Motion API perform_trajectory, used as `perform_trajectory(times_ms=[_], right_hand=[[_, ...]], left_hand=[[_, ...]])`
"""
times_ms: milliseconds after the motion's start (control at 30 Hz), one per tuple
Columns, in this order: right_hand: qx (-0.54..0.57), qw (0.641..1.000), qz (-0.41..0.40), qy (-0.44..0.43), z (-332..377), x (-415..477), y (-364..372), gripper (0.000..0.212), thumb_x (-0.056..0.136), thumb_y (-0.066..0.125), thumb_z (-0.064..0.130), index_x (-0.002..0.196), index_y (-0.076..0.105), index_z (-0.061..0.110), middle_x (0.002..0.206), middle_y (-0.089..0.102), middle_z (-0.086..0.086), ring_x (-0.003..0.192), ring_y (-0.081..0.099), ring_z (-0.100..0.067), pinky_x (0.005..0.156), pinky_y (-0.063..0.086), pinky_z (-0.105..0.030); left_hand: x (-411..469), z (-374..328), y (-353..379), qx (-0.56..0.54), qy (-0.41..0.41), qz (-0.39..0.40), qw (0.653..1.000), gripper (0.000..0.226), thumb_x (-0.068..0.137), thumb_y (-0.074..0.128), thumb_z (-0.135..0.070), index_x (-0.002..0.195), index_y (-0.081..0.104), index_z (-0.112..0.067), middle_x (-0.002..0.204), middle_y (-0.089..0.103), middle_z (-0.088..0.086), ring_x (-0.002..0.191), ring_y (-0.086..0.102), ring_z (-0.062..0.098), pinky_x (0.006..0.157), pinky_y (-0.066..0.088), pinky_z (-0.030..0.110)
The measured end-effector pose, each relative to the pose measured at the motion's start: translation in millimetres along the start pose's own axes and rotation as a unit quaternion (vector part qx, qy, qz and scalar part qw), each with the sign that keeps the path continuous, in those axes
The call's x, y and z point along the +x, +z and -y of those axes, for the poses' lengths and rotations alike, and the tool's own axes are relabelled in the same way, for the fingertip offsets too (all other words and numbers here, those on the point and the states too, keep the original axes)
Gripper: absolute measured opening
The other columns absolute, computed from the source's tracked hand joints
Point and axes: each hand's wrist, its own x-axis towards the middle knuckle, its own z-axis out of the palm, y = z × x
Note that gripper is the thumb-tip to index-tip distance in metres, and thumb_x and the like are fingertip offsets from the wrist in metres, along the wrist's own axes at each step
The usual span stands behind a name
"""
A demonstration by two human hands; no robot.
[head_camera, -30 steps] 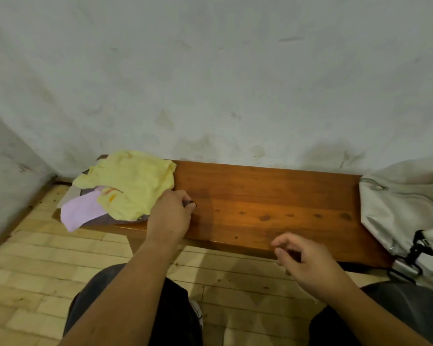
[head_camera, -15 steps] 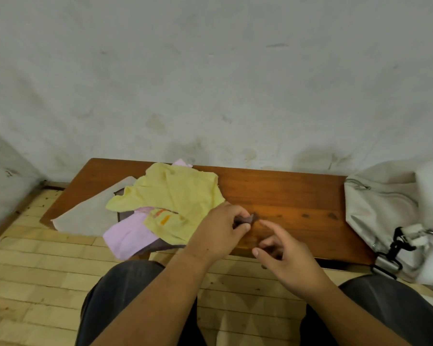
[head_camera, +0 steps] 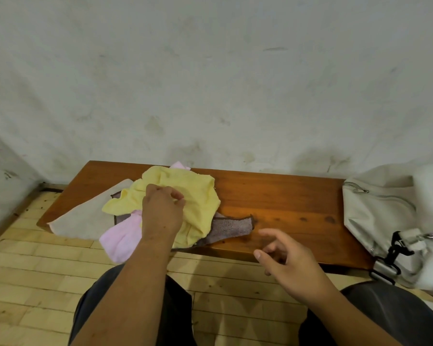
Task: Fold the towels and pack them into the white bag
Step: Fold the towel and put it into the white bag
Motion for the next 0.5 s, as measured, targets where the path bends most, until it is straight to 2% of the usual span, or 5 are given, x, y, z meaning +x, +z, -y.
perform_trajectory(times_ms=[100,167,367,433,500], right_hand=[[0.006,1.000,-0.001,-0.016,2.6,-0.2,1.7,0.045,0.091,0.071,0.042,0.131,0.053,0.046,0.094,0.071,0.016,0.085,0.070,-0.008,0.079,0.057,-0.032],[0.009,1.000,-0.011,-0.026,4.5,0.5,1.2,0.055,0.088,0.074,0.043,0.135,0.047,0.050,0.101,0.069,0.021,0.094,0.068,-0.002,0.079,0.054,-0.021],[0.082,0.995,-0.046,-0.022,10.1,3.4,-2.0,0.098,0.081,0.083,0.034,0.151,0.019,0.056,0.115,0.067,0.023,0.102,0.068,0.002,0.081,0.054,-0.014],[0.096,0.994,-0.051,-0.023,10.4,4.3,-1.1,0.094,0.085,0.081,0.028,0.153,0.022,0.052,0.121,0.066,0.023,0.105,0.069,-0.003,0.083,0.058,-0.022],[0.112,0.990,-0.082,0.006,6.3,6.8,-3.7,0.064,0.087,0.074,0.019,0.141,0.048,0.040,0.113,0.071,0.013,0.095,0.072,-0.014,0.076,0.063,-0.039]], left_hand=[[-5.7,-11.6,-1.3,-0.054,0.036,-0.035,0.997,0.006,0.098,0.064,-0.026,0.096,0.058,-0.028,0.121,0.050,0.003,0.106,0.055,0.023,0.087,0.043,0.029],[-18.8,-30.4,-4.1,-0.123,0.113,-0.036,0.985,0.008,0.100,0.060,-0.023,0.099,0.055,-0.029,0.114,0.053,-0.006,0.105,0.055,0.014,0.087,0.042,0.024],[-79.8,-86.9,4.4,-0.203,0.289,0.225,0.908,0.007,0.104,0.050,-0.025,0.101,0.052,-0.031,0.127,0.062,-0.022,0.111,0.057,-0.012,0.089,0.049,0.012],[-93.5,-97.6,11.3,-0.212,0.315,0.292,0.878,0.004,0.105,0.051,-0.024,0.104,0.052,-0.028,0.120,0.066,-0.017,0.104,0.065,-0.003,0.084,0.056,0.022],[-102.0,-103.5,16.4,-0.224,0.323,0.321,0.862,0.003,0.104,0.053,-0.023,0.104,0.054,-0.026,0.111,0.068,-0.018,0.093,0.068,0.002,0.077,0.059,0.028]])
